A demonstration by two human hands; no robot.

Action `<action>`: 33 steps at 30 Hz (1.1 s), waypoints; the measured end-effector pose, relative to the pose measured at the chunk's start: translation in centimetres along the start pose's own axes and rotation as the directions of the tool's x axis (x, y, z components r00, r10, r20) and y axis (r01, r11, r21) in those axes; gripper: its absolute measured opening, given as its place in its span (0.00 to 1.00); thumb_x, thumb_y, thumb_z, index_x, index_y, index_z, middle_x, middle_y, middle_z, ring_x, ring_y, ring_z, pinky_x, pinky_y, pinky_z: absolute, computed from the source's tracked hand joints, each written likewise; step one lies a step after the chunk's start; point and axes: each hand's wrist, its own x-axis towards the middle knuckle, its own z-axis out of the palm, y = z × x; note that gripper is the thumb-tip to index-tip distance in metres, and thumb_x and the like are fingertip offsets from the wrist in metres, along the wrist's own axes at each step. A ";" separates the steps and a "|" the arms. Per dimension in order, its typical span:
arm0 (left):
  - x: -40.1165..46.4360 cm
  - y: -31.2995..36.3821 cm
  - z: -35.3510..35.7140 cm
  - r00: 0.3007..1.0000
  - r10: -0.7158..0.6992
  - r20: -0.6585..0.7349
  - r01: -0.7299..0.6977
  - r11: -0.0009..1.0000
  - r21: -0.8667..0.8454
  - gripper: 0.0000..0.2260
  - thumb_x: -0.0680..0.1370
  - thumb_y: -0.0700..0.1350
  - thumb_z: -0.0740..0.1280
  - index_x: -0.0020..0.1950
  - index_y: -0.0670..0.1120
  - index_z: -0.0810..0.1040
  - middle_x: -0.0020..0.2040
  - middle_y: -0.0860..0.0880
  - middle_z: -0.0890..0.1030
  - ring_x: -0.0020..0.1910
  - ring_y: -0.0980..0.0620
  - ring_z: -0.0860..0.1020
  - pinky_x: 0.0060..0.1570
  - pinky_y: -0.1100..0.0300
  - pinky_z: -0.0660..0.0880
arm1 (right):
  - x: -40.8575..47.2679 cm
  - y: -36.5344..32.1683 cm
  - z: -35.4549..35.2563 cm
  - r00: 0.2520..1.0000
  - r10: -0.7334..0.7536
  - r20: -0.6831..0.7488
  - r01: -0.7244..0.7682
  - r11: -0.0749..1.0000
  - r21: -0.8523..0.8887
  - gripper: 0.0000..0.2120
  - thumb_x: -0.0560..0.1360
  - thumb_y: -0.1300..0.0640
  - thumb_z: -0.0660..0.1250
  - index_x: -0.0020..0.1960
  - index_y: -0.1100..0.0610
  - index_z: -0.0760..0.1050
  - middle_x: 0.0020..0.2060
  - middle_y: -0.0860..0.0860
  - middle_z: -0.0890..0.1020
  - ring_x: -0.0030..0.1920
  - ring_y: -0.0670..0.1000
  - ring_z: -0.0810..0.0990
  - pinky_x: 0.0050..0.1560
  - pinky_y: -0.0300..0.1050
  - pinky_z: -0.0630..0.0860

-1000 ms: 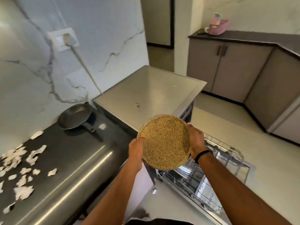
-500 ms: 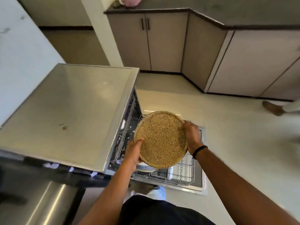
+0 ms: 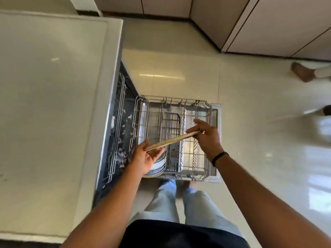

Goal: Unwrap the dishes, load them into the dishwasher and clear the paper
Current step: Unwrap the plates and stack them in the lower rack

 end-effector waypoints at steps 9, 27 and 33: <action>12.7 -1.5 -4.3 0.958 0.090 -0.271 0.009 0.939 0.344 0.08 0.80 0.31 0.62 0.51 0.39 0.80 0.47 0.42 0.85 0.43 0.48 0.83 0.45 0.54 0.81 | 8.5 9.1 3.4 0.882 0.415 0.226 -0.454 0.875 0.166 0.20 0.77 0.78 0.56 0.58 0.60 0.77 0.48 0.57 0.78 0.43 0.58 0.80 0.41 0.53 0.84; 20.8 -2.0 -8.5 0.691 0.482 -0.538 0.284 0.504 0.816 0.18 0.79 0.32 0.62 0.69 0.37 0.73 0.62 0.34 0.78 0.49 0.40 0.80 0.39 0.57 0.72 | 11.8 24.8 15.9 0.640 0.738 0.212 -0.688 0.674 -0.270 0.13 0.75 0.71 0.65 0.58 0.63 0.77 0.47 0.60 0.82 0.46 0.62 0.86 0.44 0.62 0.84; 21.6 -1.5 -10.0 0.679 0.514 -0.524 0.285 0.473 0.834 0.17 0.76 0.35 0.64 0.65 0.38 0.79 0.61 0.34 0.79 0.52 0.37 0.81 0.43 0.55 0.72 | 12.6 26.3 17.8 0.604 0.760 0.238 -0.703 0.649 -0.290 0.17 0.76 0.70 0.63 0.63 0.60 0.76 0.46 0.54 0.83 0.45 0.54 0.85 0.47 0.56 0.85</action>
